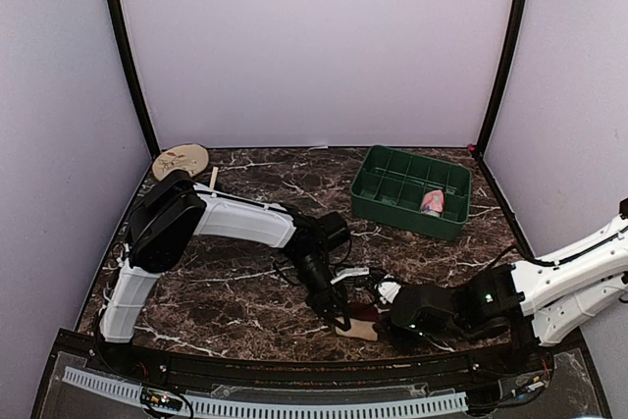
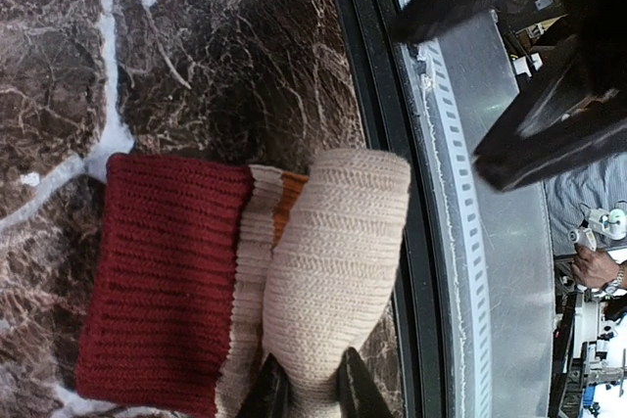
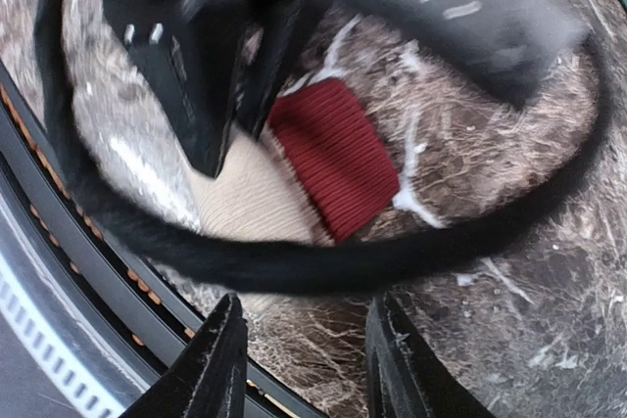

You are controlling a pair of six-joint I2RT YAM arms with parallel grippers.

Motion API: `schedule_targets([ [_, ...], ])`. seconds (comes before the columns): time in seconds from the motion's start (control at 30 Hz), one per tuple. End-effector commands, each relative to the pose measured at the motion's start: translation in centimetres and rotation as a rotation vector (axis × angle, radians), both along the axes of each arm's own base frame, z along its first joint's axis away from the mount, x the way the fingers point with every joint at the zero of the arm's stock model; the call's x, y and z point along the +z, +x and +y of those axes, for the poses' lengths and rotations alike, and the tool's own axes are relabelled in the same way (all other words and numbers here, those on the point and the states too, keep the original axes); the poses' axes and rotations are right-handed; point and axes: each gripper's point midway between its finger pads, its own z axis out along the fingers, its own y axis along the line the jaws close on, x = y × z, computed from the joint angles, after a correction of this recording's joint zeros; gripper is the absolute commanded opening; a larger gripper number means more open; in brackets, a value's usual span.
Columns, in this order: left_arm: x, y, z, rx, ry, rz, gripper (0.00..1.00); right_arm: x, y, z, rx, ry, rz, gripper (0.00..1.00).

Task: Roll the socks
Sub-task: Roll the sock at the center of the board.

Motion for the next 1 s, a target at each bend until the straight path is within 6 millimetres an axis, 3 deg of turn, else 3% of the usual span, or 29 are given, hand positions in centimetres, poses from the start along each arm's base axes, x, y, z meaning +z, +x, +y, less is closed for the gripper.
schedule_targets([
  [0.0,-4.3,-0.9,2.9,0.001,0.195,0.022,0.17,0.5,-0.6,2.2,0.071,-0.016,-0.070,0.40],
  [0.37,-4.2,-0.9,2.8,0.004,0.187,0.034,0.17,-1.5,-1.3,4.9,0.245,-0.169,-0.110,0.50],
  [0.97,-3.9,-0.6,2.9,0.012,0.176,0.048,0.17,-5.0,0.2,3.5,0.278,-0.289,-0.054,0.48],
])
